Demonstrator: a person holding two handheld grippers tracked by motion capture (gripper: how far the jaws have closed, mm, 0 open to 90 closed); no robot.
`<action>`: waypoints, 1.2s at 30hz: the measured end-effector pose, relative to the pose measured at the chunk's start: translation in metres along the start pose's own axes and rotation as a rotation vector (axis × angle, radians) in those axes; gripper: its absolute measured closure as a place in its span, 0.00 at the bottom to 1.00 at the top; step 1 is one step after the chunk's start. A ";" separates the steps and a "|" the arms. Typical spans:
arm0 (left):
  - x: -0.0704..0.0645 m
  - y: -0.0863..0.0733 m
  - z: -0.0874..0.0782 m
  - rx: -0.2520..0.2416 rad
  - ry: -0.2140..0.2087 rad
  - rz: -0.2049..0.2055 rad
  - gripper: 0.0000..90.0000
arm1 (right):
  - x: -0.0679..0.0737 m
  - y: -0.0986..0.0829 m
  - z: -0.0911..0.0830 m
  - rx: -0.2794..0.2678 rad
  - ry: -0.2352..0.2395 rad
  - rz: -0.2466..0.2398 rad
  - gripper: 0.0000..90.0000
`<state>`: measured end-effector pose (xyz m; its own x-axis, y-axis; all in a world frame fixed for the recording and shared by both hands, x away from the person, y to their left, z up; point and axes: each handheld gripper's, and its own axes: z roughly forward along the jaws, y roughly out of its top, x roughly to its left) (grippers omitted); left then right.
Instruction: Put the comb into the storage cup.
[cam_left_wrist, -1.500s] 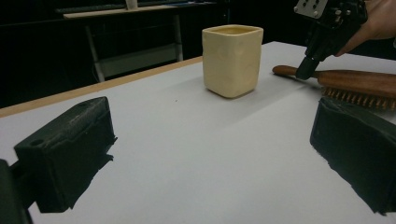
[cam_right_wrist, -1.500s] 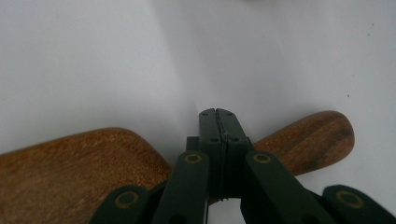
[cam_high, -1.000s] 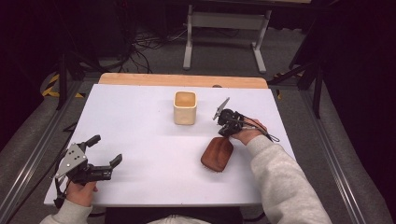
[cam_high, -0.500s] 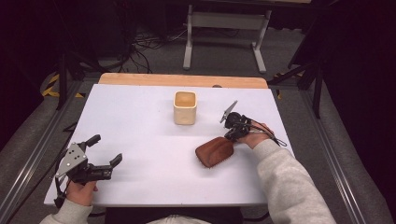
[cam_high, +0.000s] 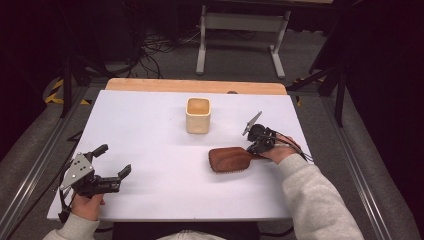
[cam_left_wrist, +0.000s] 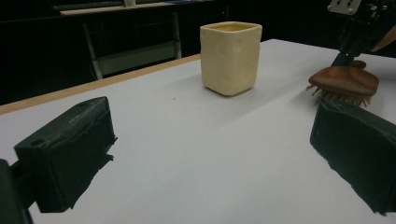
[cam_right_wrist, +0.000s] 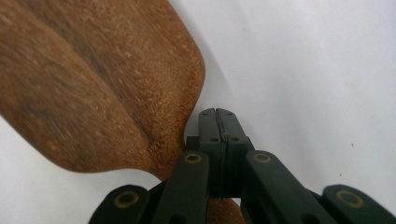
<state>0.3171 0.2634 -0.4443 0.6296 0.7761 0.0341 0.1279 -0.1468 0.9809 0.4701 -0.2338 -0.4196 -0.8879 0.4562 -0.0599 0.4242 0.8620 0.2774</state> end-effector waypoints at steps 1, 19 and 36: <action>0.000 0.000 0.000 0.001 0.000 0.001 0.01 | 0.000 -0.001 0.000 0.002 0.002 -0.002 1.00; 0.000 0.000 0.000 0.002 -0.001 -0.001 0.01 | 0.001 -0.013 -0.010 -0.022 -0.012 0.003 0.96; -0.001 0.000 0.000 0.006 0.000 0.002 0.01 | 0.006 -0.016 -0.028 -0.120 0.033 -0.085 0.13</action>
<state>0.3168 0.2625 -0.4445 0.6300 0.7758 0.0356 0.1316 -0.1518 0.9796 0.4528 -0.2506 -0.3971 -0.9258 0.3736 -0.0575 0.3246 0.8636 0.3858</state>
